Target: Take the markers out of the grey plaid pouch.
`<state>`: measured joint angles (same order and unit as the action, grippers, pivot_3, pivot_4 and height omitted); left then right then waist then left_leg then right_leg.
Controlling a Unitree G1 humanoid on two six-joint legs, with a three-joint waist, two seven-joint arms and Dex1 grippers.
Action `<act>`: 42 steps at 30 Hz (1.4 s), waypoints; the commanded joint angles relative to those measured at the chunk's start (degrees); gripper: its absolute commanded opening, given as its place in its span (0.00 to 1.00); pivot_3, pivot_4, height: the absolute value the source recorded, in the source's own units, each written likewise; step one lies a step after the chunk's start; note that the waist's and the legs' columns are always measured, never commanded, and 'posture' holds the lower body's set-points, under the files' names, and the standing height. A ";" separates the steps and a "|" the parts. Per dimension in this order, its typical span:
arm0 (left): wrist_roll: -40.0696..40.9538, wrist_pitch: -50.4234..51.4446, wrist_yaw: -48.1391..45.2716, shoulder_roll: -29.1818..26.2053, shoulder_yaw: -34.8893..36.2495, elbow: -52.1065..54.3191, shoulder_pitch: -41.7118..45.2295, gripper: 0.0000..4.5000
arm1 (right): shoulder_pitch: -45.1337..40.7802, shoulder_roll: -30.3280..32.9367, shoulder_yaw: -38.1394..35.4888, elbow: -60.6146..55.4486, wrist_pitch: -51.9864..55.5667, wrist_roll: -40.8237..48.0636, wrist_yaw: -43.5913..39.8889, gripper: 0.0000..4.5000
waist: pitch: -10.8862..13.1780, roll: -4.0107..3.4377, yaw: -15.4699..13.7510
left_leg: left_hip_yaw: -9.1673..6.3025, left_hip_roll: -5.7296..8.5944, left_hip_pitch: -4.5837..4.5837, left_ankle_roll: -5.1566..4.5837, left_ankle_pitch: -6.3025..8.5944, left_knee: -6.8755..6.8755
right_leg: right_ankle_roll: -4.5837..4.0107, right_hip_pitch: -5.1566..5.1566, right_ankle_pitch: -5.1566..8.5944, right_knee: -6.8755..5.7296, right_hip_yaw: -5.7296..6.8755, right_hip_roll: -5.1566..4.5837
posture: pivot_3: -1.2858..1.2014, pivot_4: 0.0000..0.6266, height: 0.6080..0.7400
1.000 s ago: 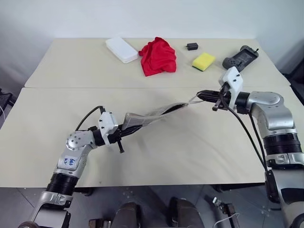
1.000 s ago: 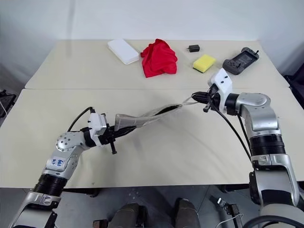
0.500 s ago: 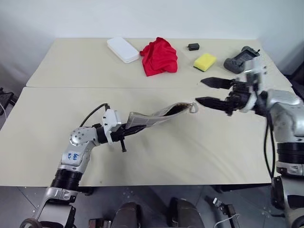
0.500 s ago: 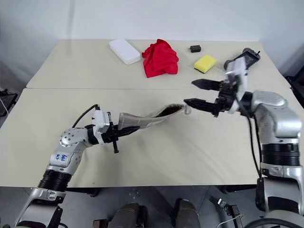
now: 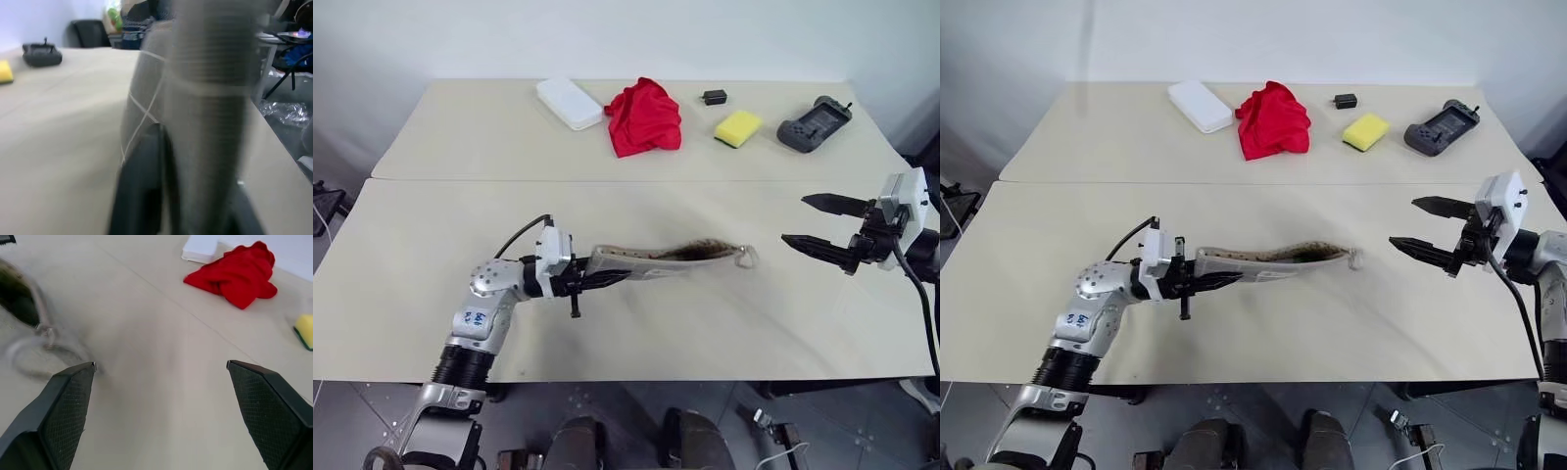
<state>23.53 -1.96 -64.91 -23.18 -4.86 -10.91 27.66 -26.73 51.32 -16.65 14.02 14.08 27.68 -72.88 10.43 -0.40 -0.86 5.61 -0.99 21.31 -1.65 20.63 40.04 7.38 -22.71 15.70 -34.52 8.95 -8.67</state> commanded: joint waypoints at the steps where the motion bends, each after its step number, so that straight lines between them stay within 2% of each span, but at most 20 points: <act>1: -3.12 -4.27 0.75 2.08 -0.68 -4.80 1.06 0.16 | -3.04 3.04 -0.04 -9.00 4.37 3.31 -0.62 1.00 | 0.01 -0.06 0.08 | -0.02 -0.01 -0.02 0.00 0.00 0.00 | 0.00 0.00 0.00 0.00 -0.01 0.00 | 0.52 0.24 1.00; 6: -5.09 -6.71 1.06 4.61 -0.76 -10.18 2.84 0.16 | -7.45 3.78 4.99 -17.52 13.19 5.82 0.02 1.00 | 0.04 -0.01 0.09 | -0.28 -0.04 -0.02 0.00 0.00 -0.01 | -0.01 0.00 0.00 0.02 0.00 0.01 | 0.52 0.24 1.00; 8: -5.80 -7.59 1.43 5.22 -0.63 -12.04 3.76 0.17 | -9.16 3.65 7.83 -19.82 15.04 5.38 0.21 0.91 | 0.06 0.03 -0.33 | -0.29 -0.03 -0.01 -0.01 0.01 0.02 | -0.01 0.03 -0.01 0.03 0.02 0.00 | 0.52 0.24 1.00; 11: -6.00 -7.76 1.91 5.78 -0.21 -13.40 4.42 0.17 | -10.01 3.22 10.75 -22.82 16.61 4.97 0.70 0.72 | 0.06 0.03 -0.72 | -0.31 0.00 0.04 -0.04 0.02 0.09 | 0.00 0.03 -0.03 0.06 0.02 -0.04 | 0.52 0.24 1.00; 14: -5.60 -6.63 2.83 6.15 0.55 -13.66 4.41 0.17 | -9.75 2.67 13.34 -27.35 18.62 5.49 1.36 0.48 | 0.06 0.03 -0.60 | -0.33 0.01 0.06 -0.08 0.05 0.07 | 0.01 0.03 -0.03 0.09 0.03 -0.05 | 0.52 0.24 1.00; 20: -5.48 -4.67 3.96 5.94 1.30 -12.78 3.46 0.17 | -10.40 0.54 14.21 -27.99 18.76 4.85 3.34 0.02 | 0.06 0.03 -0.59 | -0.32 0.01 0.06 -0.08 0.05 0.07 | 0.02 0.04 -0.04 0.10 0.04 -0.04 | 0.52 0.24 1.00; 24: -5.10 -4.34 3.87 5.92 1.74 -11.97 2.92 0.01 | -10.13 0.40 13.97 -26.76 16.38 4.13 2.23 0.00 | 0.06 0.03 -0.50 | -0.31 0.01 0.06 -0.08 0.05 0.06 | 0.02 0.03 -0.04 0.10 0.04 -0.03 | 0.52 0.24 1.00; 35: -6.20 -5.01 3.56 6.19 1.08 -11.12 3.33 0.01 | -13.67 0.66 19.15 -27.84 21.08 1.87 3.40 0.00 | 0.06 0.03 -0.52 | -0.31 0.01 0.05 -0.08 0.05 0.06 | 0.02 0.03 -0.04 0.10 0.04 -0.03 | 0.52 0.24 1.00; 42: -7.03 -7.04 3.36 7.34 0.48 -11.09 3.65 0.01 | -16.49 -1.44 26.20 -23.97 20.84 -6.15 7.05 0.00 | 0.06 0.03 -0.48 | -0.29 0.01 0.08 -0.08 0.05 0.06 | 0.02 0.03 -0.04 0.11 0.07 -0.03 | 0.52 0.24 1.00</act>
<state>16.43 -7.63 -61.20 -16.05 -4.45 -23.71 30.96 -42.86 50.21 9.18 -10.44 35.32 23.00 -66.68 10.49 -0.37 -1.33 5.33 -0.98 21.40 -1.73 20.67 40.10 7.40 -22.68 15.66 -34.40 9.03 -8.70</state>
